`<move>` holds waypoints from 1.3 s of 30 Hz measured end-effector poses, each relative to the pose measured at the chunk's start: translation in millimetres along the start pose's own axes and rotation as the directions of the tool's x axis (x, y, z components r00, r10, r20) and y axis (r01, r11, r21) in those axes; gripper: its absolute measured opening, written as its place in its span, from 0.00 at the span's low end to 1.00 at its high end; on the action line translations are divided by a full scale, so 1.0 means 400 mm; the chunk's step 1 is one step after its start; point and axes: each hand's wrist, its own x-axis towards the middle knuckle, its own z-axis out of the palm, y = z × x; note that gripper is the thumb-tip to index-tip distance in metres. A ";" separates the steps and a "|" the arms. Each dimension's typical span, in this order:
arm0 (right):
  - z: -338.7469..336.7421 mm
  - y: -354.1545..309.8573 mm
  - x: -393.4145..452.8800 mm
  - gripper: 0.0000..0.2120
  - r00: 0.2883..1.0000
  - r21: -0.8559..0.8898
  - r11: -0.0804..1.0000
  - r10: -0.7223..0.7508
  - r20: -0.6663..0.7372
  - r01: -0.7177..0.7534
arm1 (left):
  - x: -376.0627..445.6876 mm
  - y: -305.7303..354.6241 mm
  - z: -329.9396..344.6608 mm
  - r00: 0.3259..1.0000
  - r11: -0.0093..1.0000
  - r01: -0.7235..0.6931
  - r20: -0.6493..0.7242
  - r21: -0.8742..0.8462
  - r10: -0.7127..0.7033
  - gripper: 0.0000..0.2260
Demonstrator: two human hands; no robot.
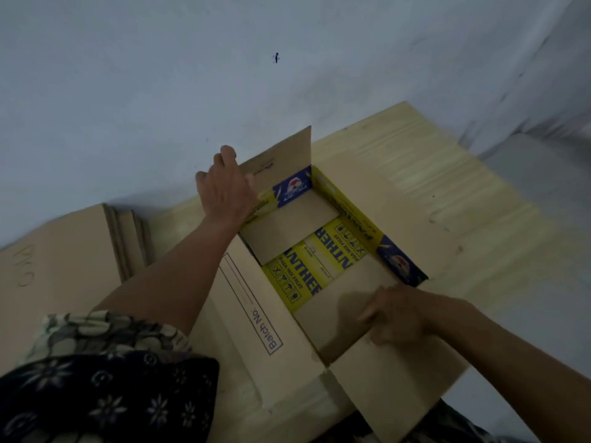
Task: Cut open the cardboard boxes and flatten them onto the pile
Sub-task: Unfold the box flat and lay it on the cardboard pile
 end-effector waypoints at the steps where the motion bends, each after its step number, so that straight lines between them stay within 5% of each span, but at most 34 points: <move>1: 0.022 0.011 0.005 0.23 0.995 0.009 1.000 -0.025 -0.093 0.026 | 0.008 -0.004 0.012 0.999 1.000 -0.015 -0.035 0.023 0.016 0.15; 4: 0.101 0.022 0.032 0.27 0.896 -0.131 0.991 -0.071 -0.438 0.015 | 0.030 -0.019 0.069 0.992 0.988 -0.072 -0.089 0.140 0.085 0.21; 7: 0.150 0.036 0.065 0.32 0.647 -0.251 0.968 -0.194 -0.737 0.003 | 0.028 -0.024 0.121 0.992 0.974 -0.128 0.027 0.187 0.125 0.32; 9: 0.161 0.051 0.084 0.30 0.498 -0.288 0.958 -0.258 -0.828 0.018 | 0.026 -0.016 0.143 0.985 0.980 -0.140 0.124 0.142 0.123 0.38; 14: 0.169 0.074 0.132 0.27 0.326 -0.332 0.943 -0.325 -0.888 0.037 | 0.037 -0.006 0.224 0.890 0.979 -0.160 0.448 0.128 0.087 0.45; 18: 0.168 0.093 0.157 0.25 0.241 -0.344 0.938 -0.341 -0.909 0.030 | 0.044 -0.004 0.248 0.930 0.990 -0.135 0.349 0.026 0.118 0.23; 21: 0.161 0.105 0.178 0.25 0.196 -0.359 0.933 -0.356 -0.914 0.022 | 0.049 -0.017 0.263 0.932 0.988 -0.156 0.330 -0.011 0.151 0.16; 28: 0.109 0.127 0.245 0.24 0.106 -0.383 0.924 -0.381 -0.918 0.002 | 0.103 -0.034 0.258 0.937 0.978 -0.206 0.292 0.025 0.190 0.17; 36: 0.110 0.122 0.240 0.23 0.122 -0.368 0.929 -0.361 -0.924 -0.038 | 0.097 -0.012 0.235 0.931 0.989 -0.136 0.349 0.062 0.106 0.18; 39: 0.105 0.116 0.230 0.23 0.125 -0.332 0.943 -0.327 -0.937 -0.015 | 0.051 0.057 0.226 0.933 0.996 -0.076 0.356 0.046 0.055 0.27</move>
